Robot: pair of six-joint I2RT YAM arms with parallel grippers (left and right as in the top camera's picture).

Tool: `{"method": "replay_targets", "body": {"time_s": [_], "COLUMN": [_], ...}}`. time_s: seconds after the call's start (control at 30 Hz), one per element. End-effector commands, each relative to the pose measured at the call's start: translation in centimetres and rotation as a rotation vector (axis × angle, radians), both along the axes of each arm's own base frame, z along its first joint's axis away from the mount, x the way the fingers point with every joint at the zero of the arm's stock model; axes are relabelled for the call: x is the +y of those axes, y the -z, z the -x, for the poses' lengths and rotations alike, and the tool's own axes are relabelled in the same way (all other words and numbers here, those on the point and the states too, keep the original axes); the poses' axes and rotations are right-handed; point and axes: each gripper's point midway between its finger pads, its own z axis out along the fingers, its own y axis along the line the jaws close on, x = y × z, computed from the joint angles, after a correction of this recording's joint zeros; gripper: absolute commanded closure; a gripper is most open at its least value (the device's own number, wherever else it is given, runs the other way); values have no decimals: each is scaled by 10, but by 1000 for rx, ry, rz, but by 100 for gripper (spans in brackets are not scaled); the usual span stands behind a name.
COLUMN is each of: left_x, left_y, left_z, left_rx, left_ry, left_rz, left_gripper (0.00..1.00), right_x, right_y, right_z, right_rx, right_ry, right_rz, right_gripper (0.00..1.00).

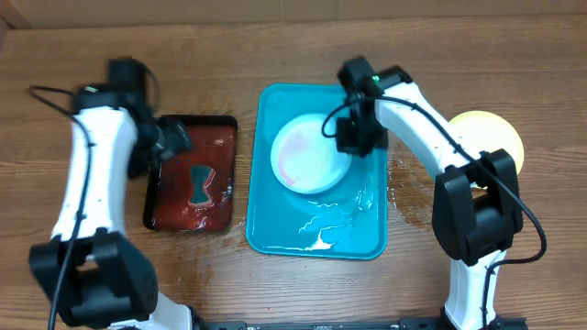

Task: Clean dirty plates on tray and stack at the side
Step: 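Lift the white plate with the right gripper and tilt it over the dark tray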

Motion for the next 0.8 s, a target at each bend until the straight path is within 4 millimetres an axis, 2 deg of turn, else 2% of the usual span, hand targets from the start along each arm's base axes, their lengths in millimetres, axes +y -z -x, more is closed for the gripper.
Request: {"method": "replay_targets", "body": {"time_s": [0.0,0.13,0.3,0.37,0.5,0.6,0.77], "left_x": [6,7,7,7,7,9,11], "left_y": [-75,-124,-159,-161,-157,-156,-156], "left_z": [-16,-21,-22,-22,-18,-17,-16], "left_rx": [-186,-296,-376,-382,-355,-349,-345], "left_ry": [-8,6,15,24,31,26,22], "left_rz": [65,85,63,60,60,48,35], "left_gripper": [7,4,0,0,0,0,0], "right_x": [36,80,137,160,190,201,208], "right_y": [-64,-92,-111,-123,-143,-158,-177], "right_z": [-20,-30,-26,-23,-15,-6,11], "right_rx": [-239,-423,-625,-719,-865,-971,-1081], "right_ry": [-189,-298,-382,-394,-391,-367,-338], "right_rz": [37,74,109,118,150,221,321], "right_gripper": [96,96,96,96,96,96,96]}}
